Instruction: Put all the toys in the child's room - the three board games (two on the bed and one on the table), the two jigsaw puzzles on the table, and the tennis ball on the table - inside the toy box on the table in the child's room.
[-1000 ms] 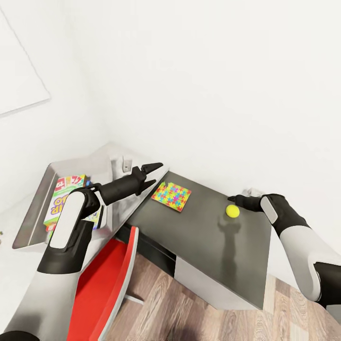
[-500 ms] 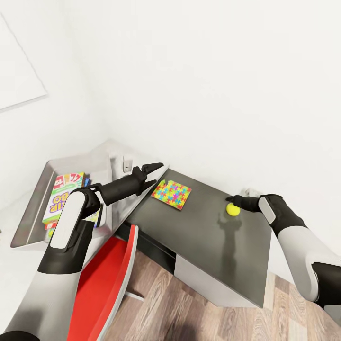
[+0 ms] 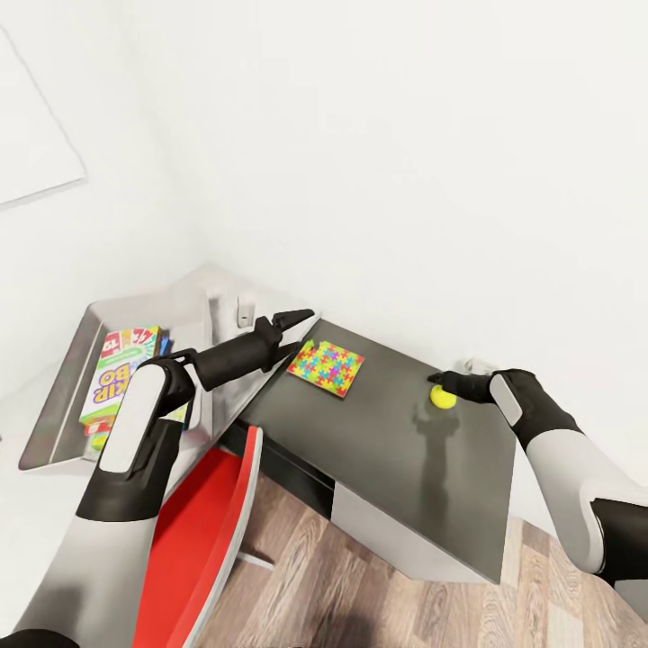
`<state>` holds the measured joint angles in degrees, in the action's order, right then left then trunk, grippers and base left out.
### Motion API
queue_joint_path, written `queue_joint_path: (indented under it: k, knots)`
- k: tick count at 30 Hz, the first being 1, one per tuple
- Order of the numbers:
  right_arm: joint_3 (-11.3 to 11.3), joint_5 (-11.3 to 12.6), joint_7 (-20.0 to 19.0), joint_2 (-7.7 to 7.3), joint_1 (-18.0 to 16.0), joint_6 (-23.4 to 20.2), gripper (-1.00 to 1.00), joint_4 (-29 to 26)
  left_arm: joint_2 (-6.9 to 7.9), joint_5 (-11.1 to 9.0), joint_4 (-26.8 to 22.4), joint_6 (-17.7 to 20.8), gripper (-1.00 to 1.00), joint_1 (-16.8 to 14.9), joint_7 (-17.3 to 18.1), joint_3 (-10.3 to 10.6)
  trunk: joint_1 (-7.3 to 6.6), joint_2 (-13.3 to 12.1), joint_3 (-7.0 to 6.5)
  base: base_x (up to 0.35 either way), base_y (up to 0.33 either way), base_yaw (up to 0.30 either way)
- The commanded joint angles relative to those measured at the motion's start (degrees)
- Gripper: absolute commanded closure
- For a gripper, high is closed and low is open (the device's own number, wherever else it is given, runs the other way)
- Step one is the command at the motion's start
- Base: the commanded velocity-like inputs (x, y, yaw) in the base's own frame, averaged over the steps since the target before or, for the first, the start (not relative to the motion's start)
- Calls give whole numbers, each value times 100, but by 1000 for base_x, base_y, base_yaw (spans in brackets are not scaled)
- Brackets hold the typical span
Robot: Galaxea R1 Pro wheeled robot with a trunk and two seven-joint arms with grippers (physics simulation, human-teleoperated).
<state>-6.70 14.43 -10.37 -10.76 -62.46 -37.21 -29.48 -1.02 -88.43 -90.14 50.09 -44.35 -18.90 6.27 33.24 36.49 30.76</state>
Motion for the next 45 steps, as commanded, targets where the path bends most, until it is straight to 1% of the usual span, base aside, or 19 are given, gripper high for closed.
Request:
queue_joint_path:
  k: [1, 10, 16, 45]
  knots:
    - [-27, -17, -27, 2, -3, -32, -100, -5, -6, -61, -2, 10, -100, -4, -61, -3, 1, 6, 13, 0, 0, 0]
    - [-25, -19, -27, 3, -3, -32, -100, -5, -17, -54, -3, 10, -100, -10, -62, -3, 1, 6, 82, 0, 0, 0]
    - [-25, -24, -27, 3, -3, -32, -100, -5, -20, -52, -5, 10, -100, -12, -64, -3, 1, 6, 104, 0, 0, 0]
    - [-31, -15, -24, 2, 5, -32, -100, -5, -10, -51, -30, 10, -100, 6, -53, -3, 1, 6, 116, 0, 0, 0]
